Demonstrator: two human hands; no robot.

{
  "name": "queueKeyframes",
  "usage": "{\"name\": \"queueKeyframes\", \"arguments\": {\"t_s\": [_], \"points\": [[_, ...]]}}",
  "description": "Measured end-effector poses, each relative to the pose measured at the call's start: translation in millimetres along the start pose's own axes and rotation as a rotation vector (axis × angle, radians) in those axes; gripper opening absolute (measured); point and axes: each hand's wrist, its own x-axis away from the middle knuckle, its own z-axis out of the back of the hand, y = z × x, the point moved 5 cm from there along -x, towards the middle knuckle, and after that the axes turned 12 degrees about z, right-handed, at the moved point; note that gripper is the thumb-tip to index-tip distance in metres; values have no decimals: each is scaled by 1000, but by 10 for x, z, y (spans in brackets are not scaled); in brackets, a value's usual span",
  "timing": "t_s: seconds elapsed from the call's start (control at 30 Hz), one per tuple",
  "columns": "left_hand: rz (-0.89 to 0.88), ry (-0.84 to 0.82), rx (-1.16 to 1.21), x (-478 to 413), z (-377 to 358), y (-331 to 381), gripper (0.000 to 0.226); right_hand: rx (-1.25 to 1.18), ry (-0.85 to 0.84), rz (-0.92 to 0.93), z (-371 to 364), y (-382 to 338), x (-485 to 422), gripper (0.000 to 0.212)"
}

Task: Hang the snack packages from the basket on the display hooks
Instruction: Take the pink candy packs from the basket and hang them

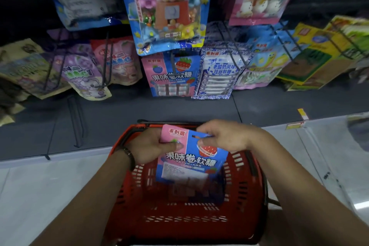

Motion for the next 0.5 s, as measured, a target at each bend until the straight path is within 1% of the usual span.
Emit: {"name": "queueKeyframes", "arguments": {"t_s": [0.07,0.13,0.17,0.23,0.33,0.37,0.4,0.43,0.47,0.5], "points": [[-40,86,169,54,11,74,16,-204,227,25,77,28,142,16],[-53,166,311,84,21,133,13,-427,381,20,164,90,261,11],[-59,201,363,83,43,150,13,-519,419,15,204,103,291,9],[-72,259,426,66,90,157,13,-647,456,14,258,121,273,20],[-87,304,515,60,144,195,12,-728,487,18,248,123,210,39],[-92,309,541,48,153,208,13,-754,499,13,245,126,190,40],[-95,320,556,46,154,230,14,-763,514,22,254,124,172,35],[-103,358,546,46,148,244,18,-751,533,38,270,107,159,24],[-109,449,506,59,152,248,27,-731,549,55,290,84,148,11],[-114,606,418,68,169,210,41,-718,569,69,303,59,141,6]]}}
